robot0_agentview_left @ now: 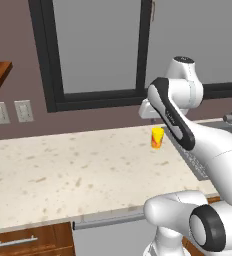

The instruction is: Move any existing items from the left basin to the right basin for drying. Then move the cup from the counter to the left basin of the sink for washing.

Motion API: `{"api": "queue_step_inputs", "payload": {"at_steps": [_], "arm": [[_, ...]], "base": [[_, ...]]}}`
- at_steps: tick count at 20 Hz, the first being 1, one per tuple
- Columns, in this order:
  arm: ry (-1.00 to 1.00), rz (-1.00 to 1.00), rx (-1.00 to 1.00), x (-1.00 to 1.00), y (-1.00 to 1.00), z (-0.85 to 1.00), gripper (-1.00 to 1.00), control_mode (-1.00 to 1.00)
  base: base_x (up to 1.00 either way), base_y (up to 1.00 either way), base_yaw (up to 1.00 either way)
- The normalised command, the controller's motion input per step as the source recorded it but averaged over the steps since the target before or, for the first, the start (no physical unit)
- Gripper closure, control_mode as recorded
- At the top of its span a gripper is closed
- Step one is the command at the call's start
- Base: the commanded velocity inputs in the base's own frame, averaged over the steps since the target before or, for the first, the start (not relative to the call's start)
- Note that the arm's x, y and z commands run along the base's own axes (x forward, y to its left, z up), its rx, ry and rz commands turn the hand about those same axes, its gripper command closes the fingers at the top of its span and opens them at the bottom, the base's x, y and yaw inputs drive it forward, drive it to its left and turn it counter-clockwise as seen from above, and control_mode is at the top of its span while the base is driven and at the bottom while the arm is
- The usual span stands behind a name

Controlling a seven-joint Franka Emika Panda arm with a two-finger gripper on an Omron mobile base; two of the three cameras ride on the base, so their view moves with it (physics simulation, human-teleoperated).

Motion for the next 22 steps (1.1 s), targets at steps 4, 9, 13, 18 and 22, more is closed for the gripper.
{"api": "queue_step_inputs", "payload": {"at_steps": [4,9,13,18,22], "arm": [[0.00,0.00,0.00,0.01,0.00,0.00,-1.00,1.00],[0.00,0.00,0.00,0.00,0.00,0.00,-1.00,1.00],[0.00,0.00,0.00,0.00,0.00,0.00,-1.00,1.00],[0.00,0.00,0.00,0.00,0.00,0.00,-1.00,1.00],[0.00,0.00,0.00,0.00,0.00,0.00,-1.00,1.00]], "base": [[0.00,-0.07,0.00],[-0.13,-0.60,0.00],[-0.11,-0.72,0.00],[-0.08,-0.70,0.00],[-0.01,-0.61,0.00]]}}
